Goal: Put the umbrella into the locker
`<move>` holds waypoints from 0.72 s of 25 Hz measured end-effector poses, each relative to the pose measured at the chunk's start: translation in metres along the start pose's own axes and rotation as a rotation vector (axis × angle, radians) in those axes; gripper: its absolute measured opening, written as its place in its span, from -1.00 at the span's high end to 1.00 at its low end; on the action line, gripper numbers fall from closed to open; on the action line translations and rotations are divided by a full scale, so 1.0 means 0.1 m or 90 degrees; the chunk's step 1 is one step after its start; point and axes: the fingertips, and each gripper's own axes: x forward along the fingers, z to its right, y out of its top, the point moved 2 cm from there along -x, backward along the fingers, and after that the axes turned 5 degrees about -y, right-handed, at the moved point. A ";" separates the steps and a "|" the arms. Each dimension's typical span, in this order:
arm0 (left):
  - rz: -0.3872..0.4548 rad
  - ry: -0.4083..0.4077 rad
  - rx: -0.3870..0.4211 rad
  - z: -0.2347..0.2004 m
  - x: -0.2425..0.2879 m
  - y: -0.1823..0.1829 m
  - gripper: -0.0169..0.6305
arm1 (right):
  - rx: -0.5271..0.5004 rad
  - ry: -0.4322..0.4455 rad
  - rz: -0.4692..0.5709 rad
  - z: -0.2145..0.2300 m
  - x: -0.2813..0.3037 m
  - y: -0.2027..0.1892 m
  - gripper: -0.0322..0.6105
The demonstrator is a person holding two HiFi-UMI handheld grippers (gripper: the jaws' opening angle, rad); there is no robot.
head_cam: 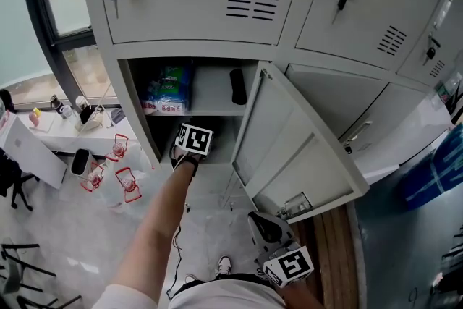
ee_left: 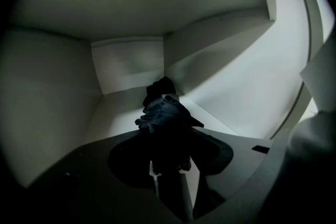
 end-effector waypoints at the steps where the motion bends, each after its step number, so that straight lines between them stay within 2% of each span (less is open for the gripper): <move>1: 0.001 -0.002 -0.002 0.00 -0.01 -0.01 0.33 | 0.000 -0.001 0.002 0.00 0.00 0.01 0.84; 10: 0.047 0.007 -0.050 -0.11 -0.12 -0.01 0.39 | 0.000 0.012 0.011 -0.02 0.01 0.04 0.84; 18: 0.029 0.005 0.003 -0.09 -0.15 -0.07 0.32 | 0.002 0.028 0.016 -0.03 0.04 0.04 0.84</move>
